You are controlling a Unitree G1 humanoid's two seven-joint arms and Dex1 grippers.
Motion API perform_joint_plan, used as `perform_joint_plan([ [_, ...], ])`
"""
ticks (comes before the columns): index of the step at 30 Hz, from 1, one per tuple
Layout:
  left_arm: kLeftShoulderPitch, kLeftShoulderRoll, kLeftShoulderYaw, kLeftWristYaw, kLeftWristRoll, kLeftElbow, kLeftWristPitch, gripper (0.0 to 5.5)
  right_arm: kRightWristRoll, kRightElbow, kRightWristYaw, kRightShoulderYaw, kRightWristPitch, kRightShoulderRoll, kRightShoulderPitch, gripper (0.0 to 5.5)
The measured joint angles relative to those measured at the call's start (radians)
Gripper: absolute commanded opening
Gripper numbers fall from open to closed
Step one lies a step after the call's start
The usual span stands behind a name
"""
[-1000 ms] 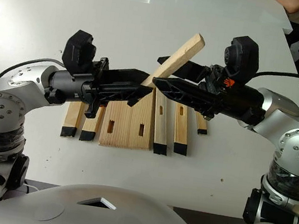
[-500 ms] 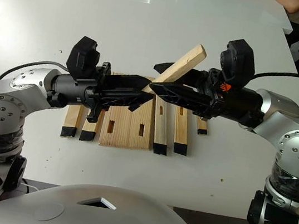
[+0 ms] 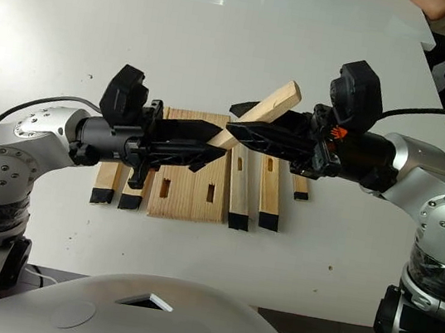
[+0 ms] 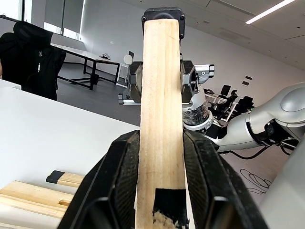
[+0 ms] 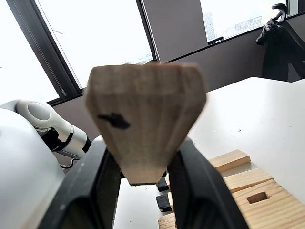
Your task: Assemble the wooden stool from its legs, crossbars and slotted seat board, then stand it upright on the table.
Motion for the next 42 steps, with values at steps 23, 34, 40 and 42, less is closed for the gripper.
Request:
perform_joint_plan([
  [23, 0.09, 0.043, 0.037, 0.144, 0.247, 0.137, -0.036, 3.09, -0.854, 0.061, 0.295, 0.15, -0.586, -0.242, 0.205, 1.3],
  [34, 0.162, -0.034, 0.04, 0.222, 0.263, 0.101, -0.062, 3.09, -1.048, 0.358, 0.369, 0.24, -0.924, -0.117, 0.161, 1.3],
  [40, 0.162, -0.038, 0.041, 0.222, 0.26, 0.1, -0.061, 3.09, -1.112, 0.448, 0.371, 0.254, -1.017, -0.087, 0.153, 1.3],
  [42, 0.161, -0.038, 0.042, 0.222, 0.259, 0.1, -0.061, 3.09, -1.135, 0.475, 0.372, 0.27, -1.056, -0.08, 0.152, 1.3],
])
